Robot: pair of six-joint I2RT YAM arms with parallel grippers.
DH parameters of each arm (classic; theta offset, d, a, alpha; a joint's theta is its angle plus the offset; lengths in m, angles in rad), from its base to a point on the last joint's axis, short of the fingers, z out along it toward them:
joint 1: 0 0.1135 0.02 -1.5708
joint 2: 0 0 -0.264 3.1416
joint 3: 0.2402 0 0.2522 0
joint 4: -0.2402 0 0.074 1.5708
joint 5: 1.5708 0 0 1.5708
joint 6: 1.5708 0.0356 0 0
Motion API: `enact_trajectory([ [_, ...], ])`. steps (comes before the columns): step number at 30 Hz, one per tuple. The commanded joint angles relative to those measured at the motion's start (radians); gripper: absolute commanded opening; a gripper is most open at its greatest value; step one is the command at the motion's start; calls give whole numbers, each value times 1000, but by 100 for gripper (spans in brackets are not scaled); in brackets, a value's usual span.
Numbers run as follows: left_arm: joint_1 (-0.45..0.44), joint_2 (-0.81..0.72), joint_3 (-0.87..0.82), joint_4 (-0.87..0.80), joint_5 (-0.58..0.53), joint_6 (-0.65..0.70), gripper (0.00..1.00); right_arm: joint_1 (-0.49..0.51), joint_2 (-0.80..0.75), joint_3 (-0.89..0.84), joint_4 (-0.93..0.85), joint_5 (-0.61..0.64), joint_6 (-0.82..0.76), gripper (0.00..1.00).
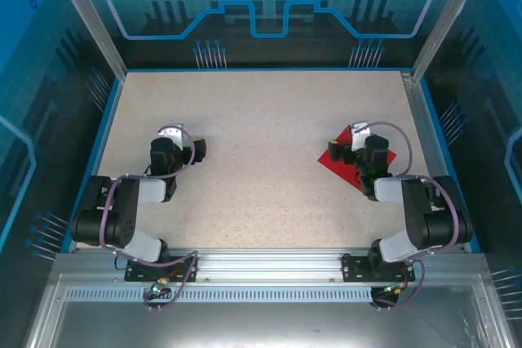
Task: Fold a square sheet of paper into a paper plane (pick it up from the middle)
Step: Move the square sheet of paper to the center of the table.
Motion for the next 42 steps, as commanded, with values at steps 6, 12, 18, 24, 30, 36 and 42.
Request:
enact_trajectory([
  [6,10,1,21,2,21,17,99,-14,5,19,11,-12,-7,99],
  [12,10,1,20,2,21,17,99,-15,5,19,11,-12,-8,99],
  [18,10,1,21,2,21,17,99,-14,5,19,11,-12,-8,99],
  [24,9,1,21,2,21,17,99,-15,5,19,11,-12,-8,99],
  [30,10,1,21,2,20,16,99,-16,5,19,9,-12,-8,99],
  [36,10,1,23,1,22,15,99,-15,5,19,8,-14,-9,99],
  [42,10,-106,20,-92,57,22,99,37,-231,122,-454,107,55,99],
])
